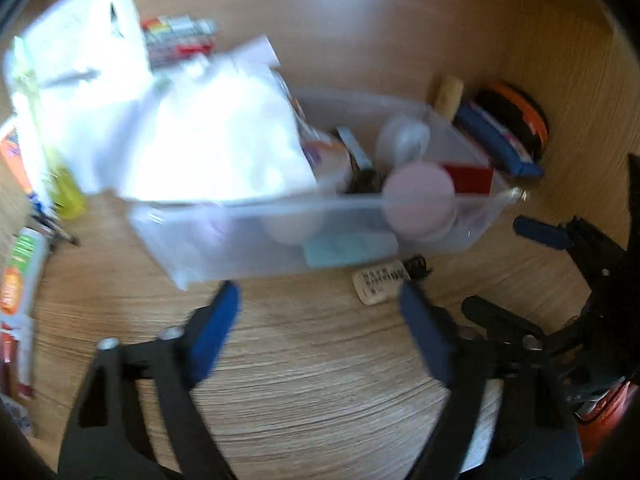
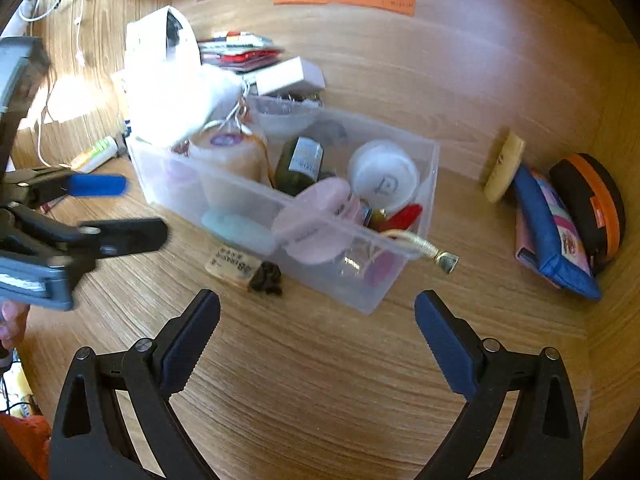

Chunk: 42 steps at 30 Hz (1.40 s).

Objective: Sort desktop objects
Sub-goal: 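Move both open tools toward the AB eraser and black clip beside the bin, then grasp the AB eraser with the left tool while the right tool approaches the black clip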

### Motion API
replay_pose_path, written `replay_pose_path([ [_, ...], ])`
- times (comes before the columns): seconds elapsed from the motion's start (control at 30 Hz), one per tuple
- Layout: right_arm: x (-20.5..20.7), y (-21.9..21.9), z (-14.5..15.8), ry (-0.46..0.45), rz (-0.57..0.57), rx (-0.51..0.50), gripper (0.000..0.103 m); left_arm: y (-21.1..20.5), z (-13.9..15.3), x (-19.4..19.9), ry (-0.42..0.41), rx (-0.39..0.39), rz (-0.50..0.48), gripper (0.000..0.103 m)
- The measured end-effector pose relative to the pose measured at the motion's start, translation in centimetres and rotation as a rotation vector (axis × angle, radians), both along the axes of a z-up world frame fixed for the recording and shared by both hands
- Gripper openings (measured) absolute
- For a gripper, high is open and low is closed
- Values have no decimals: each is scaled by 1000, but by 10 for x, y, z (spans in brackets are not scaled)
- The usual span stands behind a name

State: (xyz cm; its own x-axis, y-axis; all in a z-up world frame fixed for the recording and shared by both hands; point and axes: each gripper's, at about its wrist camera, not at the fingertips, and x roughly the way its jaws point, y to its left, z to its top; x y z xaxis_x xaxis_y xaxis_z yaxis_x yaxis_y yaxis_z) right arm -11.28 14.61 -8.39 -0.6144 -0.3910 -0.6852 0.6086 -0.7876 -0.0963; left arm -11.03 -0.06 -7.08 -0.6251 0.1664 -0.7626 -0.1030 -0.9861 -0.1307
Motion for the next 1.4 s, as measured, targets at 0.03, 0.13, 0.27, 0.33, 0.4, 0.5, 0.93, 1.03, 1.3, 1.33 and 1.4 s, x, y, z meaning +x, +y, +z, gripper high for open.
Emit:
replay_pose_path([
  [0.03, 1, 2, -1, 6, 1, -11, 95, 2, -5, -5, -28, 12, -13, 73],
  [0.13, 5, 8, -1, 20, -13, -11, 84, 7, -14, -14, -69, 29, -36, 72],
  [0.27, 7, 13, 3, 30, -9, -32, 82, 15, -20, -23, -93, 38, -62, 71],
  [0.33, 5, 11, 3, 25, -4, -22, 79, 20, -22, -28, -101, 31, -66, 68],
  [0.4, 5, 7, 0, 15, 3, -1, 77, 25, -21, -30, -93, 5, -67, 64],
  [0.5, 9, 4, -1, 26, 18, 17, 76, 30, -22, -30, -89, -5, -72, 63],
  [0.93, -4, 5, -11, -66, 1, 34, 76, 39, -28, -19, -25, -112, -75, 43],
  [1.03, -7, 7, -10, -83, 3, 6, 66, 34, -28, -15, -16, -117, -78, 41],
  [1.3, -9, -12, -15, -133, 21, 7, 50, 6, -20, 0, 16, -20, -74, 41],
  [1.33, -9, -16, -14, -130, 20, 10, 49, 4, -19, 3, 23, -22, -72, 41],
  [1.4, -12, -23, -15, -134, 18, 15, 49, 2, -16, 8, 52, -30, -63, 41],
])
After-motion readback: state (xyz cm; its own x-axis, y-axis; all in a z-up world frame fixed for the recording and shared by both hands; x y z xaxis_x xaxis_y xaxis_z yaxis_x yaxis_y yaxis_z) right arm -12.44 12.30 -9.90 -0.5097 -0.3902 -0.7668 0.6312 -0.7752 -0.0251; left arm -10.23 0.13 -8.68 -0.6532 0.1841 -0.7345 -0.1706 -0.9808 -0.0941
